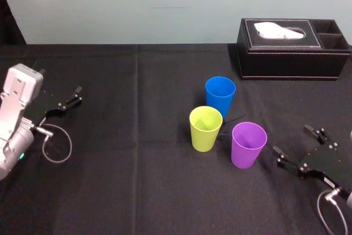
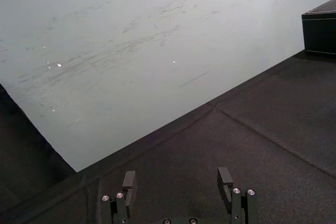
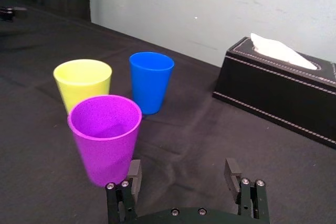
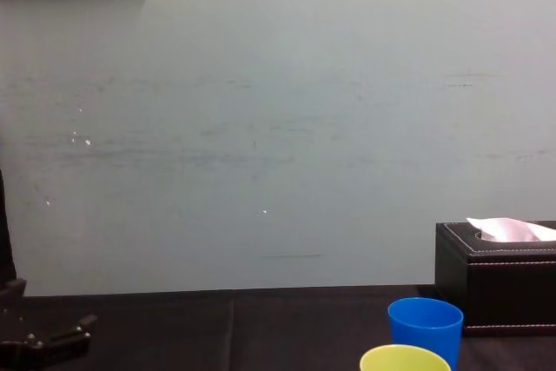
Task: Stack the three plastic cups sequentially using one hand.
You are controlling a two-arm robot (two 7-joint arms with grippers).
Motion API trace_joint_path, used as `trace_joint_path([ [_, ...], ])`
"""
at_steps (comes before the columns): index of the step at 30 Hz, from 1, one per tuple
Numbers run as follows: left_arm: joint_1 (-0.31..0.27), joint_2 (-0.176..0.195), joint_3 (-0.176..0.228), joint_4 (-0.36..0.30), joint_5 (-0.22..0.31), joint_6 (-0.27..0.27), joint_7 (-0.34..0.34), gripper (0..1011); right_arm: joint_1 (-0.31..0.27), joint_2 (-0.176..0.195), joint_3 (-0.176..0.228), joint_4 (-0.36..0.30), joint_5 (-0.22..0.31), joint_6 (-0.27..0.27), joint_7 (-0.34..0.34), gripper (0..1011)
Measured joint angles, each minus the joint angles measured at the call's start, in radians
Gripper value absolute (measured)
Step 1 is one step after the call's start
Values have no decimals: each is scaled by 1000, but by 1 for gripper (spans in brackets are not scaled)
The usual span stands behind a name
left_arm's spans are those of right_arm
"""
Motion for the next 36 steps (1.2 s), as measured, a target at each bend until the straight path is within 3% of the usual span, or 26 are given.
trace_joint_path([
  [10, 0, 0, 0, 0, 0, 0, 0, 1011, -74, 14, 43, -46, 17, 1, 35, 1003],
  [17, 0, 0, 0, 0, 0, 0, 0, 1011, -95, 3, 46, -54, 24, -18, 80, 1003],
  [36, 0, 0, 0, 0, 0, 0, 0, 1011, -51, -68, 18, -32, 22, -2, 167, 1003],
])
